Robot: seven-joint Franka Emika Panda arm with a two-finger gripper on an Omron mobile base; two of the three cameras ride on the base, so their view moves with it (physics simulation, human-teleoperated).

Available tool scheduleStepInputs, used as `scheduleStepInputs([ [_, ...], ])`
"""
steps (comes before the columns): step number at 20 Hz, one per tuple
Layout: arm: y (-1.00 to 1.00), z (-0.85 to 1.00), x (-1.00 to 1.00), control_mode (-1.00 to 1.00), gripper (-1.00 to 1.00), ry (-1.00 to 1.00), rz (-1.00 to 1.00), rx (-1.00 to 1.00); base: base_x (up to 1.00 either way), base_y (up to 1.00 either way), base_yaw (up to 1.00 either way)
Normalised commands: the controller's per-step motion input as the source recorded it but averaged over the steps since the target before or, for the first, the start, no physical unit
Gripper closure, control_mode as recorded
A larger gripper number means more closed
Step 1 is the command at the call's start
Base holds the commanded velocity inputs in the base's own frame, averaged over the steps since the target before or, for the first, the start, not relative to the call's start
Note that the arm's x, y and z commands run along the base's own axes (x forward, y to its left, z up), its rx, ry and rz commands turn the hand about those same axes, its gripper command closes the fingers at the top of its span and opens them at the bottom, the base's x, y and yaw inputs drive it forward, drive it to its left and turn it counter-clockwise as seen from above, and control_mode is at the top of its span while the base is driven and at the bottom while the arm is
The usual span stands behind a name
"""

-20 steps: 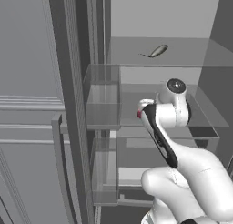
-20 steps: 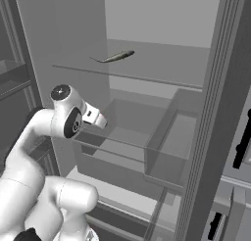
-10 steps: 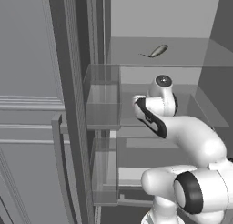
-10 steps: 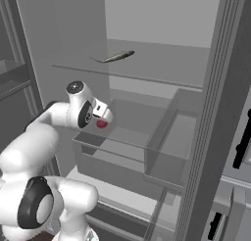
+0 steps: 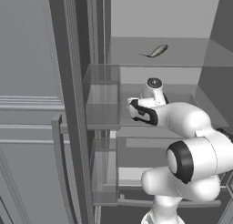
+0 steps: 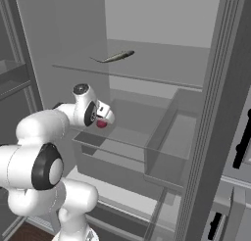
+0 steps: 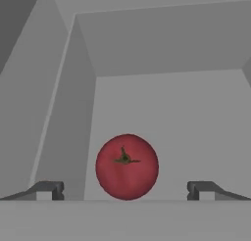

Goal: Place one tomato and one fish in each tupperware on the nearby counter, to pack two identical lunches.

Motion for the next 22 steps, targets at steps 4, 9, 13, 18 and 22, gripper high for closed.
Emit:
scheduleStepInputs([
  [4,0.0,-0.36,0.0,-1.0,-1.0,0.09,0.0,-0.05,0.0,0.0,0.0],
  [9,0.0,-0.25,0.06,-1.0,-1.0,0.03,0.0,-0.01,0.0,0.0,0.0],
  [13,0.0,-0.18,0.14,-1.0,-1.0,0.0,0.0,0.0,0.0,0.0,0.0],
  [18,0.01,-0.27,0.14,-1.0,1.0,0.0,0.0,0.0,0.0,0.0,0.0],
  [22,0.0,-0.16,0.21,-1.0,1.0,-0.01,0.0,0.0,0.0,0.0,0.0],
])
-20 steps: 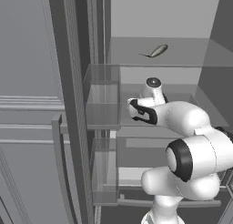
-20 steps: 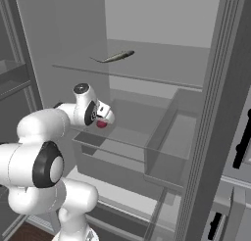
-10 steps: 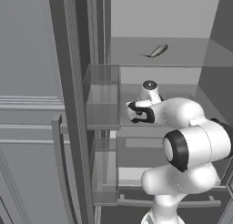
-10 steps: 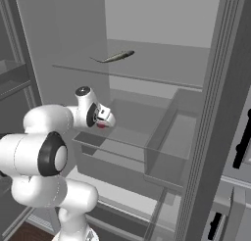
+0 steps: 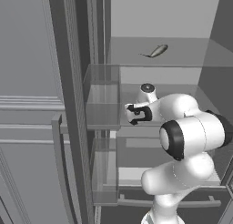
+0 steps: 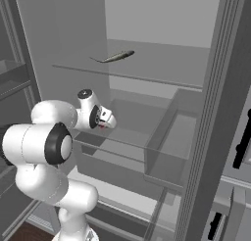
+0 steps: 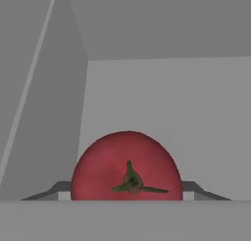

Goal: Place one tomato and one fish in each tupperware on the nearby counter, to pack two identical lunches.

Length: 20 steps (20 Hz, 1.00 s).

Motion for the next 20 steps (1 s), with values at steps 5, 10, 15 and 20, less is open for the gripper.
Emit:
scheduleStepInputs([
  [5,-0.23,0.07,-0.62,-1.0,1.0,-0.11,0.0,0.05,0.0,0.0,0.0],
  [10,-0.67,0.72,-1.0,-1.0,1.0,-0.2,0.0,0.17,0.0,0.0,0.0],
  [15,-0.52,0.98,-1.0,-1.0,1.0,-0.14,0.0,0.08,0.0,0.0,0.0],
  [20,-0.25,1.0,-1.0,-1.0,1.0,-0.03,0.01,0.01,0.0,0.0,0.0],
])
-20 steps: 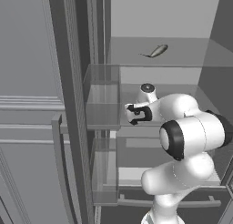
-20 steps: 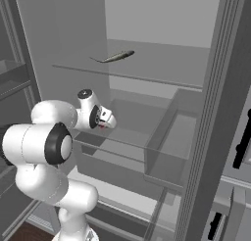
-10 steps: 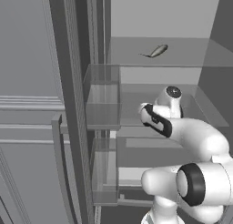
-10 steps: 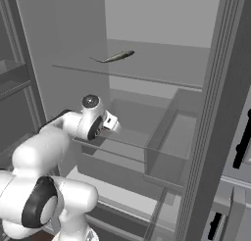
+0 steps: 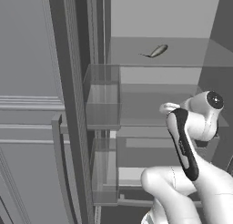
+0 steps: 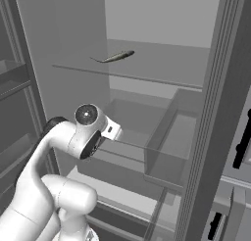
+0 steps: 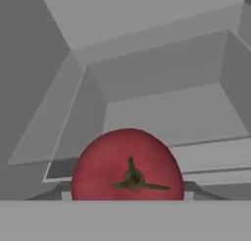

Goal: Place one tomato and one fish in each tupperware on the nearby counter, to pack two identical lunches.

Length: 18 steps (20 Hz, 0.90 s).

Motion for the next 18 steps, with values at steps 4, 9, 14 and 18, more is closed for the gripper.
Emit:
scheduleStepInputs([
  [4,-0.04,0.72,-1.0,-1.0,1.0,0.0,0.07,-0.04,0.0,0.0,0.0],
  [9,0.0,0.38,-1.0,-1.0,1.0,0.13,0.2,-0.21,0.0,0.0,0.0],
  [14,0.0,0.0,0.0,1.0,1.0,0.0,0.0,0.0,-0.97,0.01,0.48],
  [18,0.0,0.0,0.0,1.0,1.0,0.0,0.0,0.0,-0.7,0.0,0.76],
])
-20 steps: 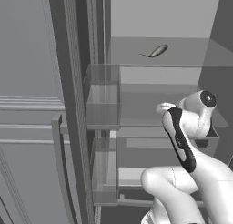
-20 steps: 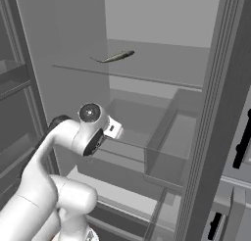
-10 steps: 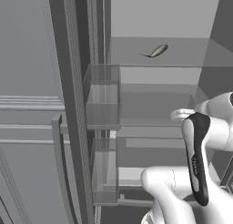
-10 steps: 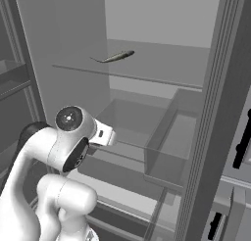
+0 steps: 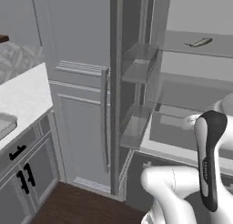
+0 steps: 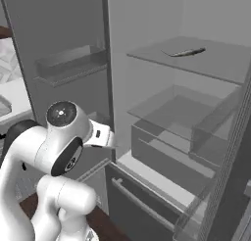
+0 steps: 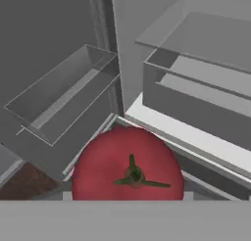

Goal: Place one tomato and one fish in each tupperware on the nearby counter, to pack two identical lunches.

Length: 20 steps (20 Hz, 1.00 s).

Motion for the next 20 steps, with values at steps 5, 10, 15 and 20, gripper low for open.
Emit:
scheduleStepInputs([
  [5,0.0,0.0,0.0,1.0,1.0,0.0,0.0,0.0,-0.63,0.0,0.83],
  [10,0.0,0.0,0.0,1.0,1.0,0.0,0.0,0.0,-0.61,0.12,0.85],
  [15,0.0,0.0,0.0,1.0,1.0,0.0,0.0,0.0,0.5,0.93,0.39],
  [20,0.0,0.0,0.0,1.0,1.0,0.0,0.0,0.0,1.0,0.64,0.04],
])
